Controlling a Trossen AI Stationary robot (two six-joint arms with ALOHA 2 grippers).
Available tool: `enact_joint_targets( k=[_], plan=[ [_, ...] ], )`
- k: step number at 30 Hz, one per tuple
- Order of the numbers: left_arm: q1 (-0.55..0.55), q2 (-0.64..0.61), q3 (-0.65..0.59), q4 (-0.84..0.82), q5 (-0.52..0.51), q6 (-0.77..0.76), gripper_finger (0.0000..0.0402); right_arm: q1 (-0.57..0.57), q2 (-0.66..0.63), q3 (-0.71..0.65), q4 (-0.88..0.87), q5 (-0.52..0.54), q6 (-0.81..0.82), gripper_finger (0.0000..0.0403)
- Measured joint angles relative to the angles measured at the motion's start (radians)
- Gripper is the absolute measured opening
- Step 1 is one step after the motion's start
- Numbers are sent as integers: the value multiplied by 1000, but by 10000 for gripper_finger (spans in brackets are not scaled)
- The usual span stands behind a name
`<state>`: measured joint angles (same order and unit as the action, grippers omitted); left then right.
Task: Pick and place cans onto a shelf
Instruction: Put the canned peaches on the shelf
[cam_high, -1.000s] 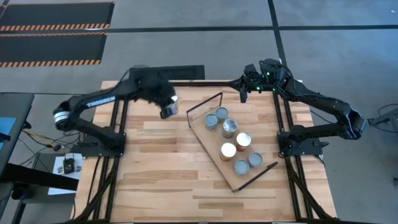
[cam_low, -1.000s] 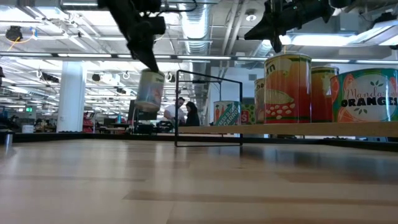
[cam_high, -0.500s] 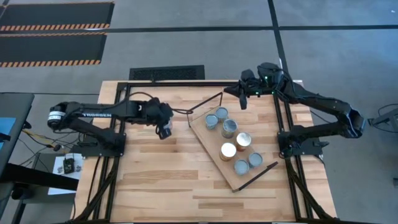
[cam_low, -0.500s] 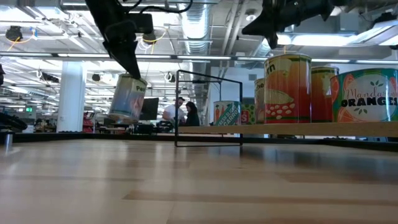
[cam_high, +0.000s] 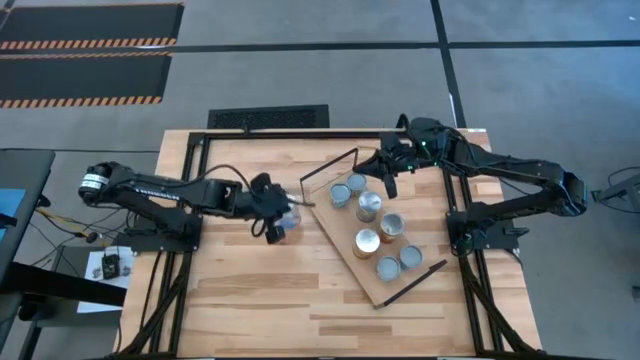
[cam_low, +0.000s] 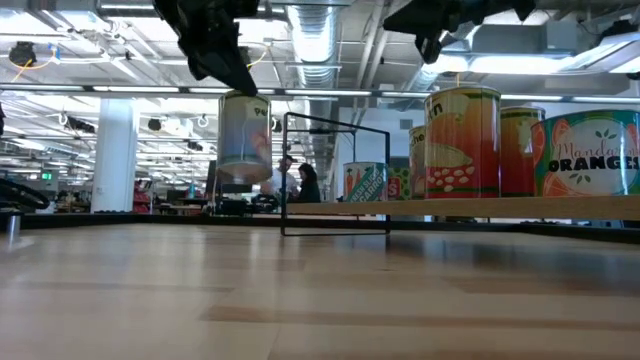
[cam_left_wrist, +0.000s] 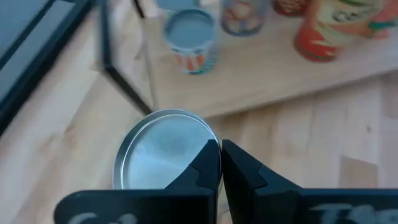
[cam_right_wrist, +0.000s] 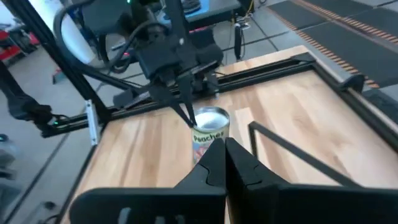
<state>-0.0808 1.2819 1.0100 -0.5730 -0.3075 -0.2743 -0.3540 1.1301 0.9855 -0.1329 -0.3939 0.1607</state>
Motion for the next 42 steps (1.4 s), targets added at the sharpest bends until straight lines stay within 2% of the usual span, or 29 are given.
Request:
enact_joint_targets(
  k=[10, 17, 21, 26, 28, 32, 38, 42],
  plan=[
    [-90, 191, 0, 99, -10, -48, 0, 56, -6, 0, -4, 83, 23, 8],
    [-142, 308, 0, 230, 45, -89, 0, 56, -6, 0, -14, 83, 53, 8],
    [-165, 342, 2, 299, 68, -129, 0, 61, -6, 0, -16, 83, 60, 8],
    [-174, 340, 1, 311, 69, -167, 0, 67, -6, 0, -14, 82, 60, 8],
    [-173, 335, 1, 312, 100, -168, 0, 67, -6, 0, -11, 82, 60, 8],
    [-174, 334, 1, 318, 131, -164, 15, 67, -6, 0, -11, 82, 60, 8],
    [-174, 334, 30, 313, 147, -150, 58, 67, -6, 0, -12, 82, 59, 8],
    [-173, 334, 81, 247, 140, -126, 87, 67, -6, 0, -12, 81, 57, 8]
  ],
)
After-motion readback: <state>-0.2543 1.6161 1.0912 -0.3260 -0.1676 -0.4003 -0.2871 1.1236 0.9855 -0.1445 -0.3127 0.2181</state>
